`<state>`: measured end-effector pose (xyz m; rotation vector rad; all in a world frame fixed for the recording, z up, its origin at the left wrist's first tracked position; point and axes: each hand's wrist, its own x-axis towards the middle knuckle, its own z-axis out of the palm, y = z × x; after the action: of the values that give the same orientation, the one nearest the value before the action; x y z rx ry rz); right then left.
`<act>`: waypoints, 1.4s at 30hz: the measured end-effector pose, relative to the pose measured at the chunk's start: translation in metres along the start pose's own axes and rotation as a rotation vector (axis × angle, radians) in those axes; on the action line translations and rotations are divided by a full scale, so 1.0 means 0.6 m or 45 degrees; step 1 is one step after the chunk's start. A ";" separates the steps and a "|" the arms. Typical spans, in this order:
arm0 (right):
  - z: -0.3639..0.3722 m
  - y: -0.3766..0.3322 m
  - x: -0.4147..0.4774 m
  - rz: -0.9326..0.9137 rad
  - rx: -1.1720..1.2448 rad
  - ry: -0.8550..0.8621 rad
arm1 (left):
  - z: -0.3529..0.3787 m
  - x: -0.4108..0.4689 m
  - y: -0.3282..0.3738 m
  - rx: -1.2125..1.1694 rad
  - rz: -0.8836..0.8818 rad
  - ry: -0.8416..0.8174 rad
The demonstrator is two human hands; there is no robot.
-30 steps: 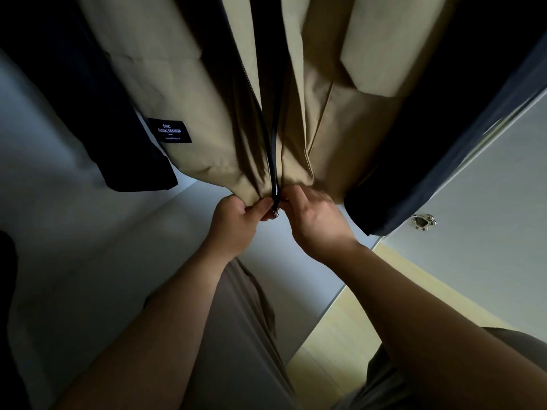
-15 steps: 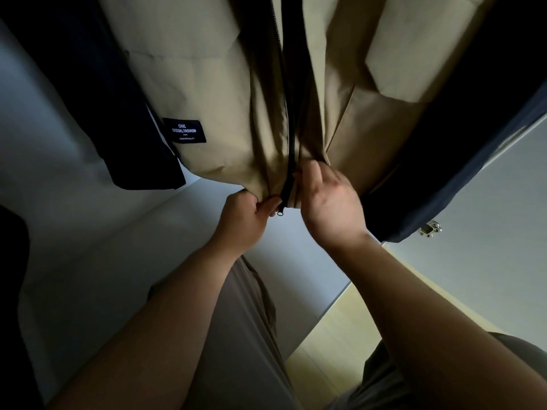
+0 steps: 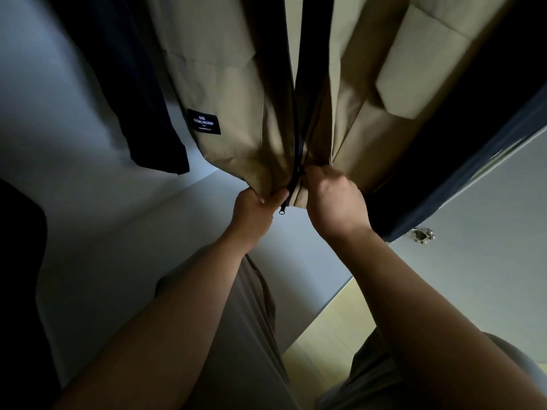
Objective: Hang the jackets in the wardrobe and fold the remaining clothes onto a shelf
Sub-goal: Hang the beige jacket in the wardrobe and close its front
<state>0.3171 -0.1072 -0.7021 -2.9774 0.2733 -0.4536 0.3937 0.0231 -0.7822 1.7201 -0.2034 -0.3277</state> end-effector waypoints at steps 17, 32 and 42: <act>-0.108 -0.033 0.054 -0.056 -0.246 -0.060 | -0.007 -0.042 0.087 0.543 0.446 0.560; -0.249 -0.093 0.102 -0.102 -0.491 -0.004 | -0.031 0.011 0.150 0.515 0.405 0.420; -0.291 -0.124 0.099 -0.146 -0.553 -0.118 | -0.029 0.001 0.248 0.452 0.766 0.454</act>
<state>0.3314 -0.0615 -0.5089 -3.4411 0.2154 -0.2969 0.4073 0.0130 -0.6333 1.9335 -0.5220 0.4812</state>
